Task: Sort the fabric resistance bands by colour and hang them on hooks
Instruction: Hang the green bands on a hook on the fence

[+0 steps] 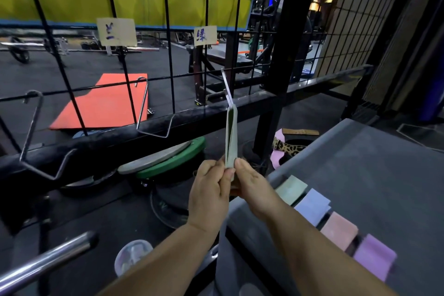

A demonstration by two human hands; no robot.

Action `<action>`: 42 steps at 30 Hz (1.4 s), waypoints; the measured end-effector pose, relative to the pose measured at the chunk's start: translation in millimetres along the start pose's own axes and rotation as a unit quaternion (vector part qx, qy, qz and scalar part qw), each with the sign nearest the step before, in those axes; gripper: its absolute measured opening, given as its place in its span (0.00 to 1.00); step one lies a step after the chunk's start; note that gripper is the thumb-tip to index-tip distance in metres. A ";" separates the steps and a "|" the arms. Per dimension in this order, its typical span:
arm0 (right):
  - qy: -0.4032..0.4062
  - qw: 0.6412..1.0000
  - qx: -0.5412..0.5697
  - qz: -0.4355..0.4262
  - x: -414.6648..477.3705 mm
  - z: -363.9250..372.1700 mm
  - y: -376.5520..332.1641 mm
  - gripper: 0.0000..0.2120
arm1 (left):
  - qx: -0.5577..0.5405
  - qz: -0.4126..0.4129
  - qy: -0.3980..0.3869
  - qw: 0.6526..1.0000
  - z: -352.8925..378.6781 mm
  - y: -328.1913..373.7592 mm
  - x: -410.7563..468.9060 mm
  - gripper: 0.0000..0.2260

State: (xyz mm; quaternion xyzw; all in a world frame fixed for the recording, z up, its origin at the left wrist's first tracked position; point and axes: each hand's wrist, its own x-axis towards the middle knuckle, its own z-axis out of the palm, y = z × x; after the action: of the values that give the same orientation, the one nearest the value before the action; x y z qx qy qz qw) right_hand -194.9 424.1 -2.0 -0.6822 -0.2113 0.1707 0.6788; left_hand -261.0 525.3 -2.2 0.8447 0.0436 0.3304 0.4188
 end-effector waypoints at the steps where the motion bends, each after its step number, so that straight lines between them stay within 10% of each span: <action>1: -0.001 1.000 -0.003 0.002 -0.1 0.0 1.4 0.21 | 0.010 0.010 -0.001 1.000 -0.4 -0.6 -1.2 0.22; 42: 0.065 0.996 -0.056 -0.038 -10.2 10.1 13.7 0.13 | 0.024 -0.022 0.003 0.999 -7.4 -14.7 -7.9 0.07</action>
State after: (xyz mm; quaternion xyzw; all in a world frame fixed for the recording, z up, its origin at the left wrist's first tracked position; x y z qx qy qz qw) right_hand -208.1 427.6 -16.4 -0.7206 -0.2015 0.0880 0.6576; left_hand -268.5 537.1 -13.9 0.8525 0.0715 0.3223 0.4053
